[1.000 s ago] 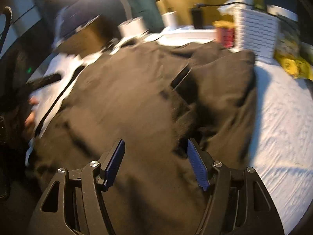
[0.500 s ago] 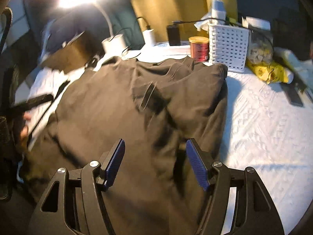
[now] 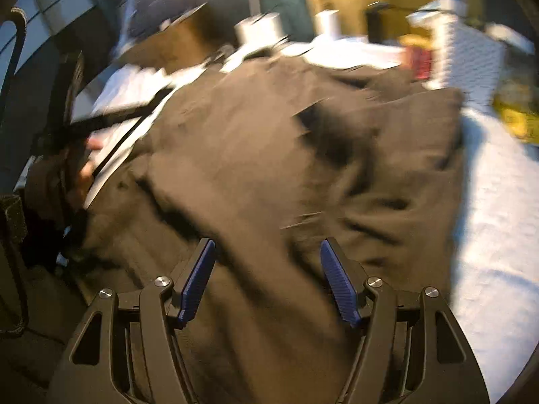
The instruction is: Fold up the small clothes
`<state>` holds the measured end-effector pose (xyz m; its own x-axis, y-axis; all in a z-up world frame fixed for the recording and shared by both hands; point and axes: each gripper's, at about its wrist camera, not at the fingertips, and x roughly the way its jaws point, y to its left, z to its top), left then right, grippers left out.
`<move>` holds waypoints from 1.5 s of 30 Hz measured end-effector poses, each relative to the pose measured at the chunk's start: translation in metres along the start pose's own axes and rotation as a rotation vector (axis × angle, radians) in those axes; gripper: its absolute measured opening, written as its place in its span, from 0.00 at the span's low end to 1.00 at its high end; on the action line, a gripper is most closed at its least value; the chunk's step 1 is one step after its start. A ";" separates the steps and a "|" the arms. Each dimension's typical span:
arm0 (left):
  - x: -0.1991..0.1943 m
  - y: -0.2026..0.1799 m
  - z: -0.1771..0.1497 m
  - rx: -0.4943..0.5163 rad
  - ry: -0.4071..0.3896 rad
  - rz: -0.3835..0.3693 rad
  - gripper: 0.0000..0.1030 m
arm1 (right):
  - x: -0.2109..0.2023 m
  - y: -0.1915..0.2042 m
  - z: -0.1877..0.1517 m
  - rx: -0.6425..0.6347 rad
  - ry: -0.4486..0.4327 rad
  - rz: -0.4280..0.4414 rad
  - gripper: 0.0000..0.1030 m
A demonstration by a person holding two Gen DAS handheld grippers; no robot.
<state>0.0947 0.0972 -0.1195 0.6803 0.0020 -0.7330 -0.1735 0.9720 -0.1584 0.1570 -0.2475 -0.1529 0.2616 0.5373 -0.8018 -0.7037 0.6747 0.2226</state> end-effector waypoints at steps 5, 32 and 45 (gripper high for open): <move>0.006 0.002 0.008 0.001 -0.004 0.005 1.00 | -0.024 -0.049 0.020 0.127 -0.112 -0.202 0.66; 0.041 -0.015 0.031 0.054 0.036 0.035 1.00 | 0.016 -0.189 0.080 0.345 -0.144 -0.400 0.08; 0.027 -0.024 0.028 0.070 0.016 0.032 1.00 | -0.004 -0.133 0.070 0.198 -0.168 -0.478 0.56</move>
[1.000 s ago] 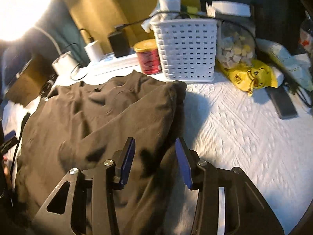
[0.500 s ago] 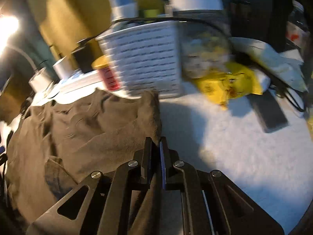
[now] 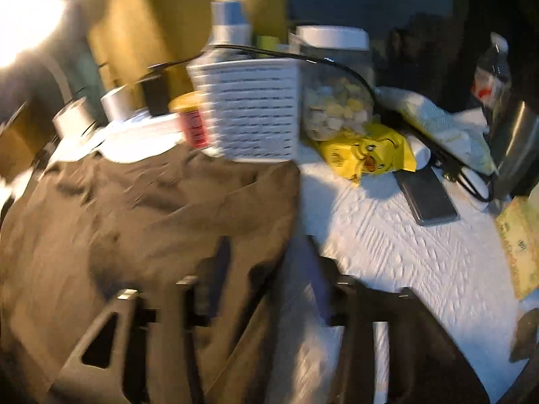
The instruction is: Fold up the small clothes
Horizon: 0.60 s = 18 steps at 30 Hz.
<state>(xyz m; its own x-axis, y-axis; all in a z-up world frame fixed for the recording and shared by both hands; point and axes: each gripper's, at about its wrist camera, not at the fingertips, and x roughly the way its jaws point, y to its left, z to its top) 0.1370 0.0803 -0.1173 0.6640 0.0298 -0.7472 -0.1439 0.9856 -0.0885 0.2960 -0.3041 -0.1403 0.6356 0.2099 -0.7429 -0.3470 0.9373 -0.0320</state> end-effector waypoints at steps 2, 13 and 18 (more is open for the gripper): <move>-0.002 -0.001 -0.002 0.002 -0.003 -0.003 1.00 | -0.012 0.016 -0.011 -0.063 -0.004 -0.007 0.57; -0.014 -0.001 -0.015 0.015 -0.009 -0.014 1.00 | -0.032 0.060 -0.067 -0.255 0.073 -0.064 0.57; -0.014 0.017 -0.022 -0.011 0.014 -0.003 1.00 | -0.048 0.078 -0.085 -0.405 0.070 -0.080 0.57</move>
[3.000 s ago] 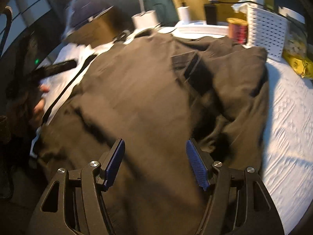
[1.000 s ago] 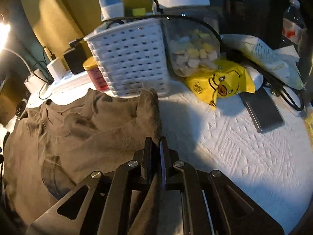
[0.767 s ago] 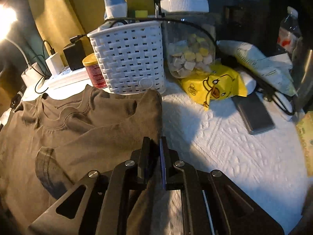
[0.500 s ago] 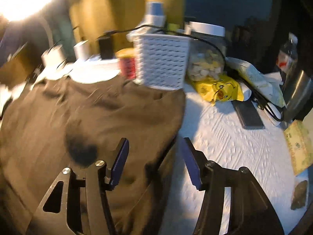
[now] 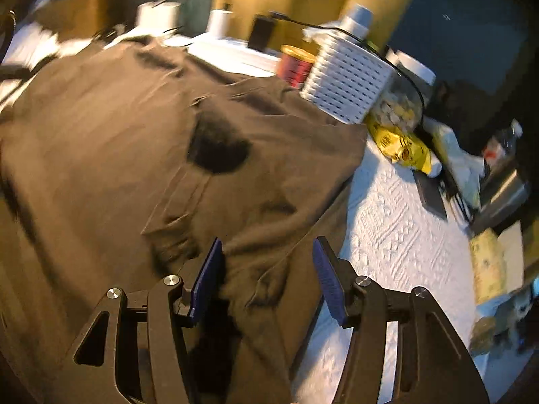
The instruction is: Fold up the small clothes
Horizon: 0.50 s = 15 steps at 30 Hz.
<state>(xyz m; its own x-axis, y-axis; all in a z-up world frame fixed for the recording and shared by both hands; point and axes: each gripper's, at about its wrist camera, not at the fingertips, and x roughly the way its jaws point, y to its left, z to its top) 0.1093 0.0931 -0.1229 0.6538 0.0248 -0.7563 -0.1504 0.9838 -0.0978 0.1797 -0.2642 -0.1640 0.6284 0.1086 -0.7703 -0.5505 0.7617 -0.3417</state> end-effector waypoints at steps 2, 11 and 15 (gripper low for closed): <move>0.002 0.008 0.001 -0.004 0.001 0.017 1.00 | -0.005 -0.001 -0.003 0.007 -0.001 0.005 0.57; 0.025 0.039 0.031 0.017 -0.011 0.046 1.00 | -0.026 -0.030 0.006 0.323 -0.102 -0.017 0.57; 0.046 0.044 0.047 0.037 -0.002 0.038 1.00 | -0.026 -0.041 0.012 0.413 -0.114 -0.014 0.57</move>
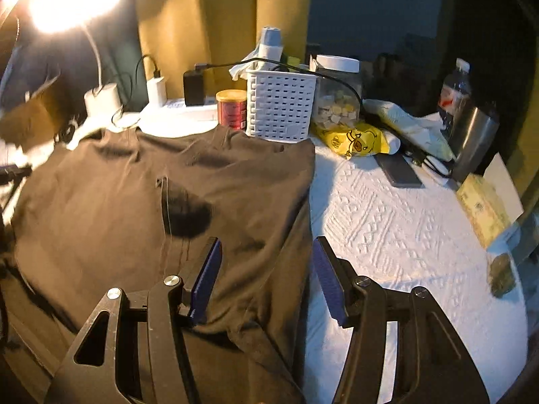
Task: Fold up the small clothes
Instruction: 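Grasp the other sleeve with the left gripper and lift it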
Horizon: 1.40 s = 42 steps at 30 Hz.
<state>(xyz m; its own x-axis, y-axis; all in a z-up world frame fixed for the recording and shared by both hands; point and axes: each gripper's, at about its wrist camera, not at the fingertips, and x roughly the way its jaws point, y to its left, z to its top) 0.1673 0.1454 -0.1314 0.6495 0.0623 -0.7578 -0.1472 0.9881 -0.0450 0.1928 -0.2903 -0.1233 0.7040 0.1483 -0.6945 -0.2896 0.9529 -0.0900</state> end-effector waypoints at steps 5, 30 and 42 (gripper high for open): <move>0.026 0.004 0.010 0.017 0.039 -0.031 0.99 | 0.004 -0.005 0.006 0.021 0.000 -0.004 0.57; -0.006 0.022 -0.006 -0.099 -0.112 0.054 0.05 | 0.026 -0.022 0.007 0.100 0.045 0.005 0.57; -0.045 -0.042 0.021 0.068 -0.241 0.021 0.05 | 0.005 -0.040 -0.009 0.156 -0.008 0.061 0.57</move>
<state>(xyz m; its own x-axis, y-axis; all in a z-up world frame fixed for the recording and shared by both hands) 0.1598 0.1038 -0.0819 0.8071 0.1068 -0.5806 -0.1173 0.9929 0.0196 0.2019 -0.3303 -0.1297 0.6936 0.2087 -0.6895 -0.2279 0.9715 0.0647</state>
